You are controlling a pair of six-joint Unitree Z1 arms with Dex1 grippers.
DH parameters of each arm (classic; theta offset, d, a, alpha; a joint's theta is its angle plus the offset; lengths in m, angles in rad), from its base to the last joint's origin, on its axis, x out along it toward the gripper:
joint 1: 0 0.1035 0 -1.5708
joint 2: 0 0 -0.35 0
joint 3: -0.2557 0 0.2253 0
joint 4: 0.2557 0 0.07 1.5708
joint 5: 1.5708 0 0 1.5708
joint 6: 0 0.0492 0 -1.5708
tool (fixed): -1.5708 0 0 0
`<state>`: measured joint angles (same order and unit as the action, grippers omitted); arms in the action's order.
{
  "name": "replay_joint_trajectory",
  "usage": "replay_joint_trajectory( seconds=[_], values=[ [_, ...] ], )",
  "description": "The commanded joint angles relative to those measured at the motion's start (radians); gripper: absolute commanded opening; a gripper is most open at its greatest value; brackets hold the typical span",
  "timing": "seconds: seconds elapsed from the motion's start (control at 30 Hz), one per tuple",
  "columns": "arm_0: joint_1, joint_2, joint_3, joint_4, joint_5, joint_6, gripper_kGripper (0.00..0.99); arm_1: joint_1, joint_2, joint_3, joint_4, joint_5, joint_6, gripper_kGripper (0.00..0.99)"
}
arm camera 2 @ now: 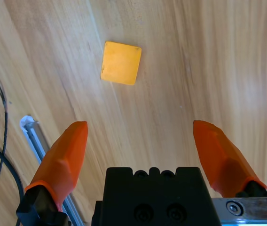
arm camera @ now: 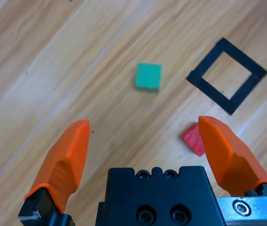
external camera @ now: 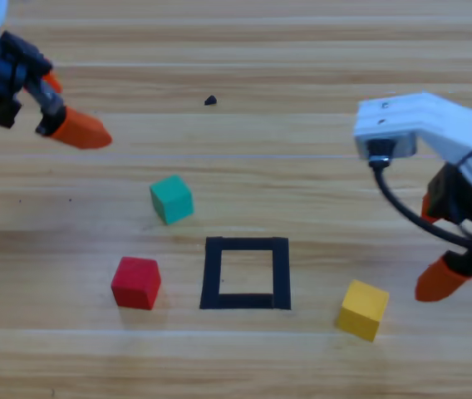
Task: Stack the blocks in the rectangular block: red at the bottom, yellow in the middle, green on top
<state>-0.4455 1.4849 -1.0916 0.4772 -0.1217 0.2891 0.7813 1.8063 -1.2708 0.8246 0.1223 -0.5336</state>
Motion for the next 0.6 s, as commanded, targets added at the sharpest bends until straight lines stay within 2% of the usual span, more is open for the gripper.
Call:
replay_joint_trajectory(
  seconds=[0.03,0.2,0.27,0.37,0.43,0.53,0.6],
  values=[
    [-0.064,0.133,-0.080,0.104,0.066,-0.289,0.990,0.027,0.065,-0.074,0.013,-0.151,0.222,0.990],
    [-0.130,0.149,-0.113,0.225,0.076,-0.504,0.988,0.041,0.036,-0.111,0.013,-0.147,0.477,0.990],
    [-0.194,0.166,-0.140,0.279,0.140,-0.573,0.989,0.053,0.053,-0.125,0.016,-0.155,0.601,0.990],
    [-0.286,0.201,-0.159,0.334,0.218,-0.676,0.990,0.058,0.062,-0.134,0.045,-0.113,0.774,0.990],
    [-0.334,0.230,-0.163,0.356,0.246,-0.742,0.990,0.059,0.057,-0.137,0.053,-0.085,0.885,0.990],
    [-0.398,0.290,-0.163,0.362,0.264,-0.806,0.990,0.069,0.057,-0.133,0.057,-0.047,0.954,0.990],
    [-0.433,0.330,-0.163,0.365,0.278,-0.846,0.990,0.096,0.062,-0.142,0.079,-0.055,1.041,0.990]
  ],
)
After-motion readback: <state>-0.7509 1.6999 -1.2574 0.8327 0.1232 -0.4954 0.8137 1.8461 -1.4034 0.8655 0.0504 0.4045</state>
